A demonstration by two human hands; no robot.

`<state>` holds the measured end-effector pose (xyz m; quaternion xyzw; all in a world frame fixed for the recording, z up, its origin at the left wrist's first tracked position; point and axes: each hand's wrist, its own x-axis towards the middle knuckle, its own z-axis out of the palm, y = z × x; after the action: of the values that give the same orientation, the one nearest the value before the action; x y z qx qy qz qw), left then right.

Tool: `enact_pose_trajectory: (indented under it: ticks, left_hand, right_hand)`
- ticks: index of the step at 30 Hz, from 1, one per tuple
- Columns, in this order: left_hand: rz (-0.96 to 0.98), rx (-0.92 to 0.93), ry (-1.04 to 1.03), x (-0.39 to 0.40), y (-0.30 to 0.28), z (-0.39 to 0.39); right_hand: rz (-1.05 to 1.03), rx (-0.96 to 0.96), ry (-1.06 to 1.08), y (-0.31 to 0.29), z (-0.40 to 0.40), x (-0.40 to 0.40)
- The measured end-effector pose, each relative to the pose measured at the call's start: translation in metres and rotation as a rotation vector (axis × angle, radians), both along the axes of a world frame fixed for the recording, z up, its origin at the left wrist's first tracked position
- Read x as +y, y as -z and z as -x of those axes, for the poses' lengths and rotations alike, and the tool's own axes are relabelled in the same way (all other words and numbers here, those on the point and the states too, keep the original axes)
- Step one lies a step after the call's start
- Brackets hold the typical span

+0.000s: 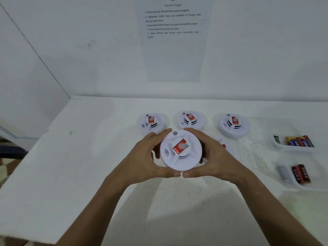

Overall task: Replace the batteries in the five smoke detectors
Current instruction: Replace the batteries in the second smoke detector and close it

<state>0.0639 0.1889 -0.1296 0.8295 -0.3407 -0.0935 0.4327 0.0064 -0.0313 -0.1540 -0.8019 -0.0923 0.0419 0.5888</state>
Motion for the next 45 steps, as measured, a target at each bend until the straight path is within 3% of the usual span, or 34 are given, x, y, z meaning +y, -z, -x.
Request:
enact_pose_trajectory:
  ticks: [30,45]
  left_hand:
    - [-0.013,-0.007,-0.008,0.001,0.004,-0.008]
    - [-0.058,0.009,-0.041,0.002,0.019,-0.019]
  right_hand:
    - [-0.007,0.003,0.011,0.005,-0.008,0.001]
    - [0.143,-0.007,0.124,0.018,-0.014,0.002]
